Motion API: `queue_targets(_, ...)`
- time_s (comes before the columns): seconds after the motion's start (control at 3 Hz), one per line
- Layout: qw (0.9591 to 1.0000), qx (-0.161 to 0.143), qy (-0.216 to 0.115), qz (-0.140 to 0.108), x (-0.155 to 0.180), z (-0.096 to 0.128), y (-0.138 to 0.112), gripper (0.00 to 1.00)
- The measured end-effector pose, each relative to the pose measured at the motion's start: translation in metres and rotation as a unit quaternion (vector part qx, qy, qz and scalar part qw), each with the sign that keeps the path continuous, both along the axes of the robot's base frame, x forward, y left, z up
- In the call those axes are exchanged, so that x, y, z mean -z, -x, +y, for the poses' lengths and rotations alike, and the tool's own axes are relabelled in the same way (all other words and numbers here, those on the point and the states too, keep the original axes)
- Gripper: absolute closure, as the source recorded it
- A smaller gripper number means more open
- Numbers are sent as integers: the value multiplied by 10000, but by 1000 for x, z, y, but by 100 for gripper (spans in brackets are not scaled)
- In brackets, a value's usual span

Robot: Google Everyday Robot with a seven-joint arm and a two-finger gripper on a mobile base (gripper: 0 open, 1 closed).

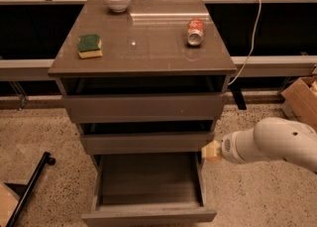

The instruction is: Pick orange from bottom drawer and place on counter

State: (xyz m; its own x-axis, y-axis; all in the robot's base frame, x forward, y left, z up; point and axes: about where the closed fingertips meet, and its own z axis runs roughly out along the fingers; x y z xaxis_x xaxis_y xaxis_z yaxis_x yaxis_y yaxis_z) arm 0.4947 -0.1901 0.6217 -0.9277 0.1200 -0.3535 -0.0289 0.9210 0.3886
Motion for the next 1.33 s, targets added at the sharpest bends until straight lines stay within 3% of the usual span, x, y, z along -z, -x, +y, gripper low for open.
queue_targets(0.33,9977,-88,364,-565,-57,-2,-14,100)
queue_targets(0.67,9866,-189,876,-1364,-135,6,-29,100)
queue_targets(1.0,9738,-245,1171,-1936,-186,17,-36,100)
queue_targets(1.33,9551,-307,1259,-2666,-245,25,-46,100)
